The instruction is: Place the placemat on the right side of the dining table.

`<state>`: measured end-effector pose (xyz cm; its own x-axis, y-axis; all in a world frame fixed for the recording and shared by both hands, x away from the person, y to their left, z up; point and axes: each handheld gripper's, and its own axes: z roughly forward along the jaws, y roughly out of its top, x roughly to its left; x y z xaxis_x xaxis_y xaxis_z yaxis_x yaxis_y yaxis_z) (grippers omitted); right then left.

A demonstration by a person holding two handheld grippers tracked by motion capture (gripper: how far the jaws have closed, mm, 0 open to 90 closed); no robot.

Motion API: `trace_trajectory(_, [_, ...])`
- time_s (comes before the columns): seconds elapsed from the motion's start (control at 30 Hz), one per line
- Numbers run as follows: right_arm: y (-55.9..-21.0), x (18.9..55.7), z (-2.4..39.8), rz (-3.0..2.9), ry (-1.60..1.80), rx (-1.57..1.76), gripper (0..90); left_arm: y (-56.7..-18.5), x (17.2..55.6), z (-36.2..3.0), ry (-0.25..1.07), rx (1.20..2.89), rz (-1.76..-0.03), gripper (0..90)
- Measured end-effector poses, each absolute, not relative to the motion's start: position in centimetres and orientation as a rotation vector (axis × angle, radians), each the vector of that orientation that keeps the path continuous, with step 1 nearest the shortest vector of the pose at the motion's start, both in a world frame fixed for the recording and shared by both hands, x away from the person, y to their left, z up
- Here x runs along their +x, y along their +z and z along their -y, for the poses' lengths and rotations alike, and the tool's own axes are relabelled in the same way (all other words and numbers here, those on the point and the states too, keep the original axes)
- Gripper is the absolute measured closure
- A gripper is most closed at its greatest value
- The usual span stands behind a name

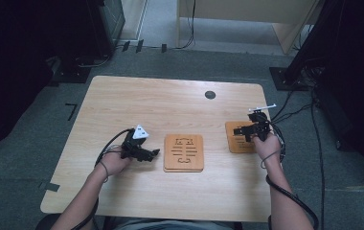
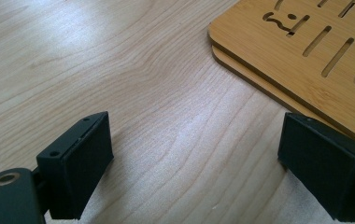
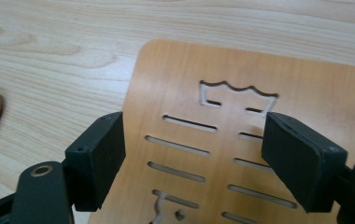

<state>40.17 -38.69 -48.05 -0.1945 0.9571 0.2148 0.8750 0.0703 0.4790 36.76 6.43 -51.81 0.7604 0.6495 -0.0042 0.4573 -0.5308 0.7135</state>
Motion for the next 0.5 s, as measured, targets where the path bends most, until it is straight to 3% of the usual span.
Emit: trace_trajectory(0.5, [-48.4, 39.6, 36.1, -2.267, 0.773, 1.801, 21.8, -51.9, 37.0, -6.2, 0.340, 2.220, -0.828, 6.8])
